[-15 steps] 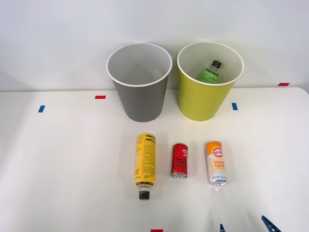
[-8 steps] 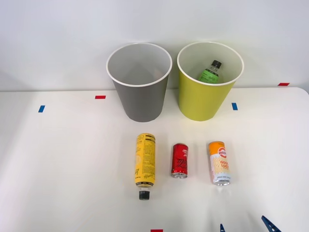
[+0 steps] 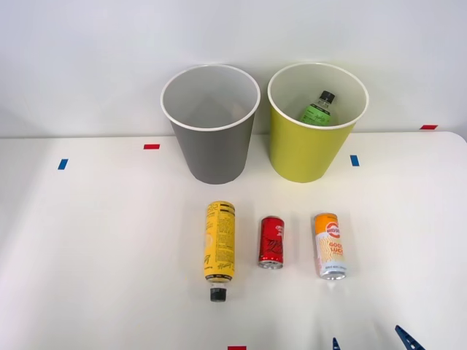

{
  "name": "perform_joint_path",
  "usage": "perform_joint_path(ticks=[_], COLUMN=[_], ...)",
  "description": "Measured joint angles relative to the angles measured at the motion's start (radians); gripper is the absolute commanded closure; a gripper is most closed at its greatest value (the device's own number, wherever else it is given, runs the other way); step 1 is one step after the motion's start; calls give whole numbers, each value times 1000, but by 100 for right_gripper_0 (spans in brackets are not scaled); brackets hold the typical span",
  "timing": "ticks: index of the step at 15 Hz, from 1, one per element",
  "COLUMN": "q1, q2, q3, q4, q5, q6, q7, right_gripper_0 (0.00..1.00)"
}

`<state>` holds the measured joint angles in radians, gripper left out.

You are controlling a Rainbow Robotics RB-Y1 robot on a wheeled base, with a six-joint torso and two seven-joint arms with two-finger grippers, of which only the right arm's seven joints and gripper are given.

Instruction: Put cans in the gray bin, plastic bottles in the light green bin

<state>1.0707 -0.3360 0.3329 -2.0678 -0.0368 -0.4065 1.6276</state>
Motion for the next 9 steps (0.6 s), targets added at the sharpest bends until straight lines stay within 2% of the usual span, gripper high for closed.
perform_joint_path(ticks=[9], q1=[0], q2=[0], q3=[0], q4=[0], q5=[0], q6=[0], q7=[0], right_gripper_0=[0])
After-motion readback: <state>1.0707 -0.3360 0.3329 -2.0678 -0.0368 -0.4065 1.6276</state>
